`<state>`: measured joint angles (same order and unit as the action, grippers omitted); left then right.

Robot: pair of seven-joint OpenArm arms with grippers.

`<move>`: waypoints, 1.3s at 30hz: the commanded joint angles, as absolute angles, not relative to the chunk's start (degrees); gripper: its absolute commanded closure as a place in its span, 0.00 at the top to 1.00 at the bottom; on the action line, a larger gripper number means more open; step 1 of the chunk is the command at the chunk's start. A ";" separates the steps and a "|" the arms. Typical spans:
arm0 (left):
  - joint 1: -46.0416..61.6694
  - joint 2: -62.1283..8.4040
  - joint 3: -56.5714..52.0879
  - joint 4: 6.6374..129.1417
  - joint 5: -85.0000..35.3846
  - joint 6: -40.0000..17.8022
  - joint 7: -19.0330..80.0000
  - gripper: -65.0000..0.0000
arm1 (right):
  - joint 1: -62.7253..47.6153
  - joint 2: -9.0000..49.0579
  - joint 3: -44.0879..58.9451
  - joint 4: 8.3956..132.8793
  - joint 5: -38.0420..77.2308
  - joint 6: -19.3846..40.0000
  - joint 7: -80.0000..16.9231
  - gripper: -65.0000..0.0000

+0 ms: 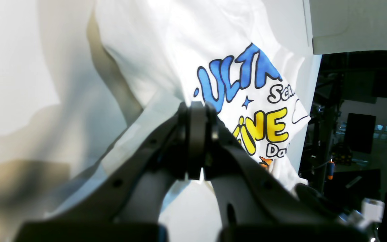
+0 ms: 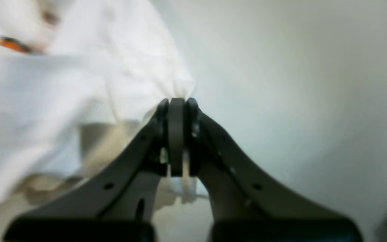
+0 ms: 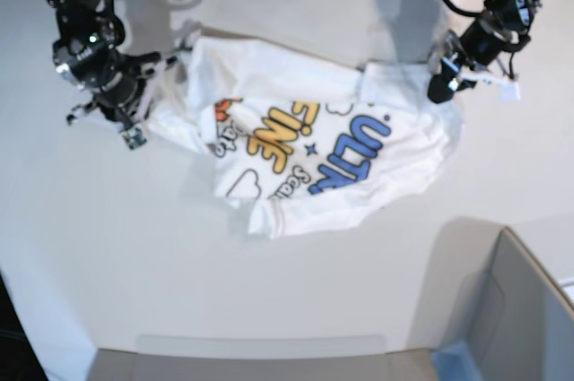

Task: Layout the t-shirt on the table in an organized manner, then fold the t-shirt properly
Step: 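Release and regrasp the shirt edge with the right gripper, then drag the shirt edge away from the left gripper with the right gripper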

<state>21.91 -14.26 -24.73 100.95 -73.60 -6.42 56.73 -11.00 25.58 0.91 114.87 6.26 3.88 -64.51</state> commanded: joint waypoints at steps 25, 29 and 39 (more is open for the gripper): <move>21.67 -13.58 -19.65 101.32 -71.60 -6.99 56.40 0.00 | -16.40 25.54 1.27 116.79 -4.44 3.65 -62.55 0.00; 21.67 -13.58 -19.65 101.32 -71.60 -6.99 56.40 0.00 | -17.63 25.63 1.27 117.14 -4.70 3.65 -62.55 0.25; 21.76 -13.58 -19.65 101.32 -71.60 -6.99 56.40 0.00 | -18.42 26.86 -0.84 118.46 -4.44 3.74 -62.20 0.50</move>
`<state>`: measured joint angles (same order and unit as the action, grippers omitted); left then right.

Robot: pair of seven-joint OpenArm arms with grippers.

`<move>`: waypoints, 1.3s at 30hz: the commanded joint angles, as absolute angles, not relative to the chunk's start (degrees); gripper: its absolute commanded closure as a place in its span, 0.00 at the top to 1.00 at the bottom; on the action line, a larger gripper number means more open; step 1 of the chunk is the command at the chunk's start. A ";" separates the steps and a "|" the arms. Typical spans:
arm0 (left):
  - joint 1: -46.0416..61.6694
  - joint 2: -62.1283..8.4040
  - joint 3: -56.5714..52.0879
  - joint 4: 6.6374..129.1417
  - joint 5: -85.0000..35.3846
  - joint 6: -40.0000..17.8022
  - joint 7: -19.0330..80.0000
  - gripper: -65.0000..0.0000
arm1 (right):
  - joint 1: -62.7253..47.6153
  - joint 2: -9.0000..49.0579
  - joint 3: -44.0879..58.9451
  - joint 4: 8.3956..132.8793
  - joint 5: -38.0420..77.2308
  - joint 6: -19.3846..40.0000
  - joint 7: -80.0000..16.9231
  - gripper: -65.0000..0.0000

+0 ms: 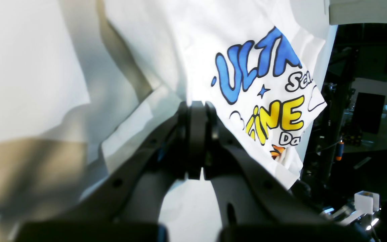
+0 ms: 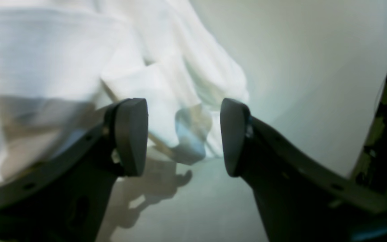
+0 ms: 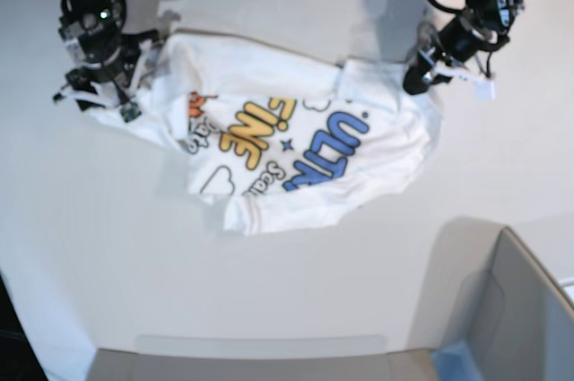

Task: Layout the t-shirt on the table in an organized manner, then fold the t-shirt properly
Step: 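Drag the shirt edge away from the left gripper with the right gripper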

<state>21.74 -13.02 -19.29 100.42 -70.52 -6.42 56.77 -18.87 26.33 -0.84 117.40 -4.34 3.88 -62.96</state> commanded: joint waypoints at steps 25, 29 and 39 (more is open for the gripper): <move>21.67 -13.58 -19.82 101.23 -71.60 -6.99 56.40 0.00 | -14.37 24.66 3.65 118.20 -4.35 4.09 -62.20 0.41; 21.67 -13.58 -19.74 101.23 -71.60 -6.99 56.40 0.00 | -14.46 25.27 0.57 117.32 -2.68 4.09 -62.37 0.41; 22.20 -13.58 -19.91 101.23 -71.60 -6.99 56.40 0.00 | -16.84 25.27 0.66 113.89 -0.75 3.74 -62.37 0.41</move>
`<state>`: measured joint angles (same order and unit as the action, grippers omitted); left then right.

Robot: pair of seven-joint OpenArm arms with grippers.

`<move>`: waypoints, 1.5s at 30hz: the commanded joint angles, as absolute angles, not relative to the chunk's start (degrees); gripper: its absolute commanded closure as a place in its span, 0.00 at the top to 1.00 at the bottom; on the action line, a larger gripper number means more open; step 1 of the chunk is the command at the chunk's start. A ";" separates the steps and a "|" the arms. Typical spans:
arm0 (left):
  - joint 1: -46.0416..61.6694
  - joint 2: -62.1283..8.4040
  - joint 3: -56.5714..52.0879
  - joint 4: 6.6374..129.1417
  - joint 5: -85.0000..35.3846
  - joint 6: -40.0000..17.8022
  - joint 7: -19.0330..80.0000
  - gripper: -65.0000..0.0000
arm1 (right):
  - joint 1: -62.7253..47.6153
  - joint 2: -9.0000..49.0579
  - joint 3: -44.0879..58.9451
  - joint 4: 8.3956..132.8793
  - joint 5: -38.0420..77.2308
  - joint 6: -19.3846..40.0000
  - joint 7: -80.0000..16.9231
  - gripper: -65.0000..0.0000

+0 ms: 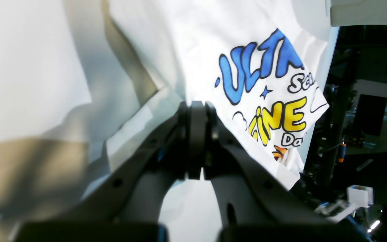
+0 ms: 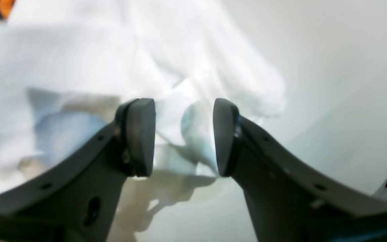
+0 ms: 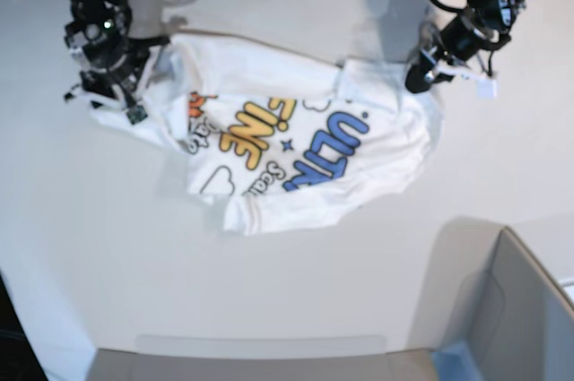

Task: Layout the t-shirt on the table in an organized manner, then fold the t-shirt properly
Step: 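Drag the shirt edge away from the left gripper with the right gripper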

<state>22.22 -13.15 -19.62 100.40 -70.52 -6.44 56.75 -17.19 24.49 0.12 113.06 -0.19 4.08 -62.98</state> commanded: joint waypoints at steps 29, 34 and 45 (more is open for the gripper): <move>22.90 -13.58 -19.65 101.23 -71.60 -6.99 56.40 0.00 | -19.21 24.57 5.14 117.05 -0.48 3.65 -62.11 0.00; 22.90 -13.58 -19.65 101.23 -71.69 -6.99 56.40 0.00 | -18.24 21.67 12.79 117.93 -0.48 3.65 -62.11 0.00; 22.90 -13.58 -19.65 101.67 -72.04 -6.99 56.40 0.00 | -16.57 21.58 28.00 117.93 13.76 3.65 -62.11 0.00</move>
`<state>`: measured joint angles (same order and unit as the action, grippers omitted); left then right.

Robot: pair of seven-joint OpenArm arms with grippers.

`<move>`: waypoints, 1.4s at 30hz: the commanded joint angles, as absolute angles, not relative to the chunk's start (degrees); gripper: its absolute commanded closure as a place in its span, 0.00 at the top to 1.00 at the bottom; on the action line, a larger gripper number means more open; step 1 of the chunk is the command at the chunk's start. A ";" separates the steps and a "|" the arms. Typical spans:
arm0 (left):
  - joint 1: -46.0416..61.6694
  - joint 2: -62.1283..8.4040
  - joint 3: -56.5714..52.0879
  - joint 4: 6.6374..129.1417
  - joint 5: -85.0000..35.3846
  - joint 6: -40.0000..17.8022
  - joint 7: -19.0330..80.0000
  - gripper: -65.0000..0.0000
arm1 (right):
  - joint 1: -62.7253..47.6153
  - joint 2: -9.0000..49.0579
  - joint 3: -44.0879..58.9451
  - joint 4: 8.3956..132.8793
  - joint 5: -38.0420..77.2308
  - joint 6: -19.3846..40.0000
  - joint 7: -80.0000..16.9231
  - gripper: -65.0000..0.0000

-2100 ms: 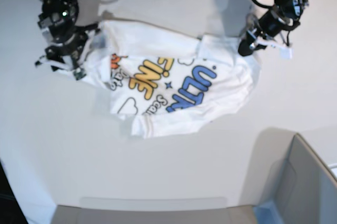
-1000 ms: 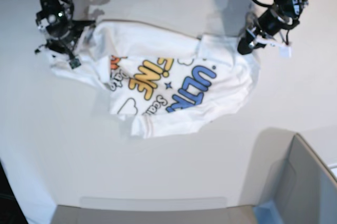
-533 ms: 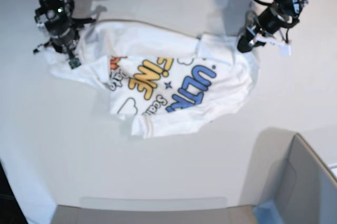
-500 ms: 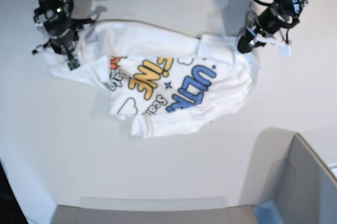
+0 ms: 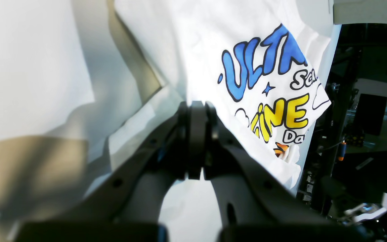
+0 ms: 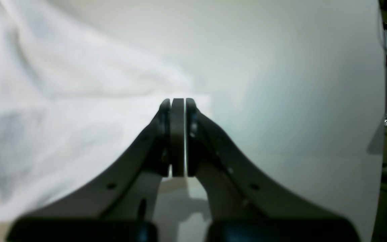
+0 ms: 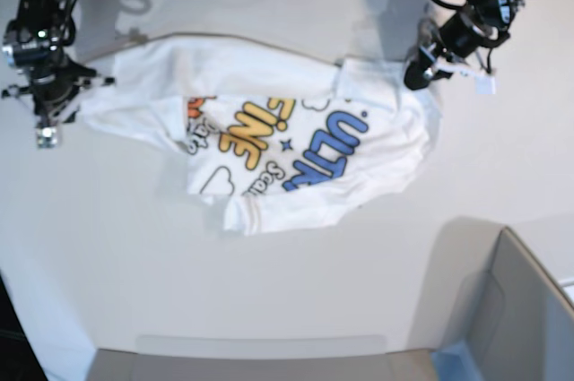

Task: Layout the t-shirt on the table in an organized manner, then fold the t-shirt properly
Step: 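Drag the shirt edge away from the left gripper with the right gripper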

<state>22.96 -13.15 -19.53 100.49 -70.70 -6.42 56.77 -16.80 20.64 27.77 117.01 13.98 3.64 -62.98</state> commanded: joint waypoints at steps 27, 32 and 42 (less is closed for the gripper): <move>22.99 -13.49 -19.65 101.49 -71.69 -6.99 56.40 0.00 | -10.95 23.08 29.76 103.34 20.97 3.65 -62.20 0.41; 23.96 -13.49 -19.74 101.49 -71.69 -6.99 56.40 0.00 | -9.45 23.16 29.58 99.21 21.41 3.74 -62.11 0.37; 23.87 -13.49 -19.74 101.49 -71.69 -6.99 56.40 0.00 | -10.15 23.08 26.59 98.95 21.32 4.00 -62.20 0.37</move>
<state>23.83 -13.13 -19.55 100.57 -70.65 -6.42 56.75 -10.50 22.24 26.28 98.19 20.91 3.68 -62.96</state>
